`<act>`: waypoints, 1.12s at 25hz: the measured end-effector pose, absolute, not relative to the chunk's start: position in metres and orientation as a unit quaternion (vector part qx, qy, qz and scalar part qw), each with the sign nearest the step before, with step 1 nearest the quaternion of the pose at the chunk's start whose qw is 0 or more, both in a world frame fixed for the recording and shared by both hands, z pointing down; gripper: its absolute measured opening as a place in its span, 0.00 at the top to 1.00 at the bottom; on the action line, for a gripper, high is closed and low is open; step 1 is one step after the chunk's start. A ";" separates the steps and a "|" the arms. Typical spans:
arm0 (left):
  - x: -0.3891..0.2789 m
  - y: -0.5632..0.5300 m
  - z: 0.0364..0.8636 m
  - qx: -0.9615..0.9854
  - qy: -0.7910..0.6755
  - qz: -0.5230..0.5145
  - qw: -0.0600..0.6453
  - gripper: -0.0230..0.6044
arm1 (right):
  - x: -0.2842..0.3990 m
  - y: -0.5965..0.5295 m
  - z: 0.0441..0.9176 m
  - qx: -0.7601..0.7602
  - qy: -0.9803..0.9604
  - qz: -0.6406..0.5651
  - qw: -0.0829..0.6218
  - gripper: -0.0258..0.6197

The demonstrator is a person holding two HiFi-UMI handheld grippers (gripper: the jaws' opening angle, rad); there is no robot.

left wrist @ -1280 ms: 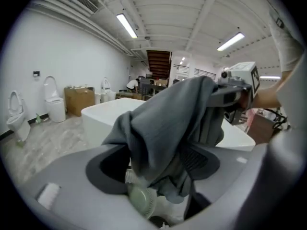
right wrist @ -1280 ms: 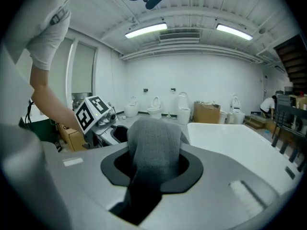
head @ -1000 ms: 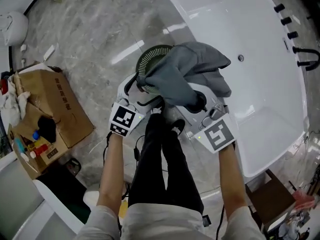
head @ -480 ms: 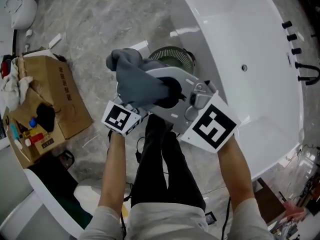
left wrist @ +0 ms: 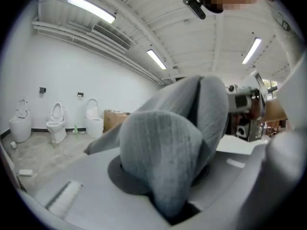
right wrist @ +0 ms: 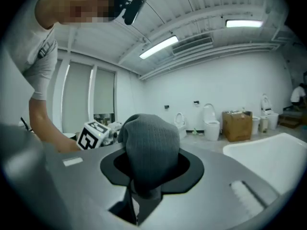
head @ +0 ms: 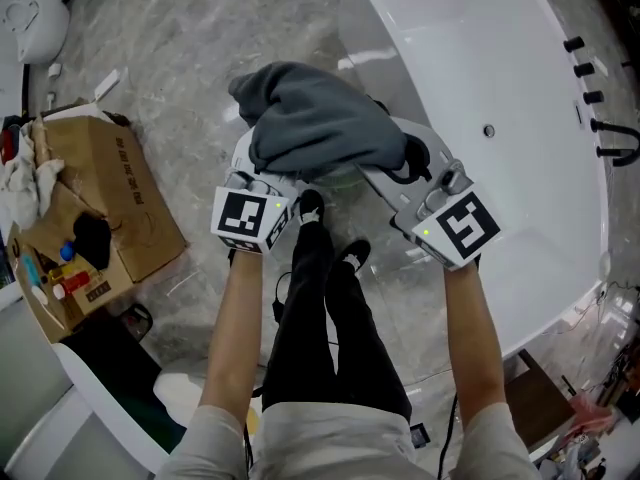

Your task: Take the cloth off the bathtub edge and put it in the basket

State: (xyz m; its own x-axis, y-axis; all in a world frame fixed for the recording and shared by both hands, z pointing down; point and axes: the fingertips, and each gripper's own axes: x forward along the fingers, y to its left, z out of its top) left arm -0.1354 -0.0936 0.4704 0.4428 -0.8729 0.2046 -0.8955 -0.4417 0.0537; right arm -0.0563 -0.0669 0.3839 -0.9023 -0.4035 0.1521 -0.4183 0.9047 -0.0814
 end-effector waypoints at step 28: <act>-0.088 -0.136 0.819 0.836 -0.333 0.358 0.249 0.72 | 0.026 -0.090 0.758 0.380 -0.786 0.381 0.303 0.60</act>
